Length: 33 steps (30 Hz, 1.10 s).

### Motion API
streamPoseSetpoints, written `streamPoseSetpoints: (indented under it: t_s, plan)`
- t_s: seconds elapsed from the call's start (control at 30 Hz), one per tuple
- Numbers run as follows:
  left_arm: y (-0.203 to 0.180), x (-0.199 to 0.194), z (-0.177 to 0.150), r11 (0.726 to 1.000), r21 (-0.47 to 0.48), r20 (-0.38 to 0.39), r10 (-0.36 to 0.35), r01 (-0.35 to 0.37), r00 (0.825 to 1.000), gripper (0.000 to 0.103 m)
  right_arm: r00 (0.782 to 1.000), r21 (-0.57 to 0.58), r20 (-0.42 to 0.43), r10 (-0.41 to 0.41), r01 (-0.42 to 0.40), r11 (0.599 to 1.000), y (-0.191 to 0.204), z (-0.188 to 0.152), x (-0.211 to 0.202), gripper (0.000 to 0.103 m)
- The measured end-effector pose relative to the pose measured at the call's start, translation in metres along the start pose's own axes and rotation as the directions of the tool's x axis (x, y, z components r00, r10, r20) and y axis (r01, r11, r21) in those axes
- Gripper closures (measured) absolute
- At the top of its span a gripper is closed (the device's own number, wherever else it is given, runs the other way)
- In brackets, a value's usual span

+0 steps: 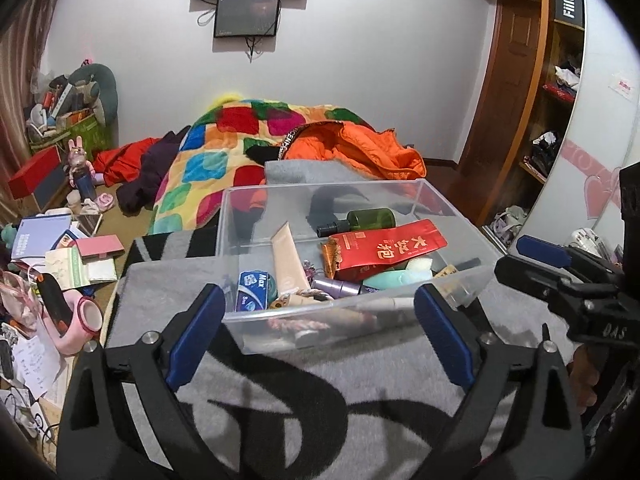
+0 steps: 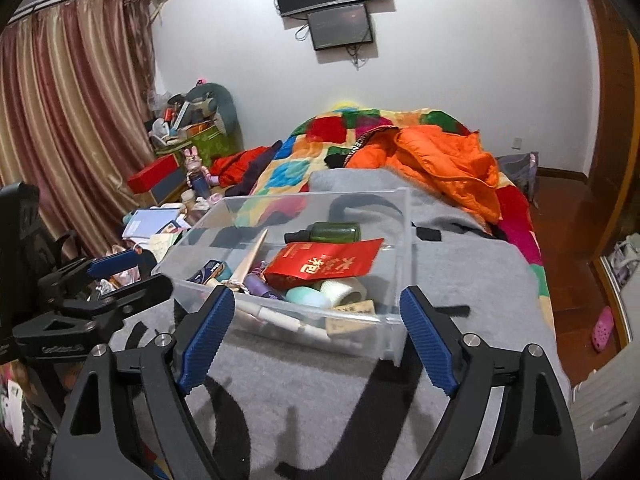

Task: Organize objects

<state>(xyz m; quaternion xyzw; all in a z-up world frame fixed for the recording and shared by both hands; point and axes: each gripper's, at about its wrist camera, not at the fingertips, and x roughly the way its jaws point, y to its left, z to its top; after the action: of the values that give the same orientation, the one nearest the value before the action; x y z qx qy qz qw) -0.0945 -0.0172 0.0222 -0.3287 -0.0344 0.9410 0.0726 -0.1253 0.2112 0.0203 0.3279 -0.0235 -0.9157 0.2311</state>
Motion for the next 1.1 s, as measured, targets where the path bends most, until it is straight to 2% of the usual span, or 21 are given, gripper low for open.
streamPoseSetpoints:
  t_s: [0.5, 1.1]
  plan:
    - [-0.002, -0.026, -0.029, 1.0, -0.001, -0.008, -0.025, 0.025, 1.0, 0.005, 1.0, -0.031, 0.005, -0.012, 0.012, 0.999, 0.016, -0.022, -0.029, 0.019]
    - [-0.004, -0.032, -0.032, 1.0, -0.005, -0.011, -0.02, 0.02, 1.0, 0.005, 1.0, -0.028, 0.001, 0.02, -0.02, 0.999, 0.018, -0.029, -0.036, 0.019]
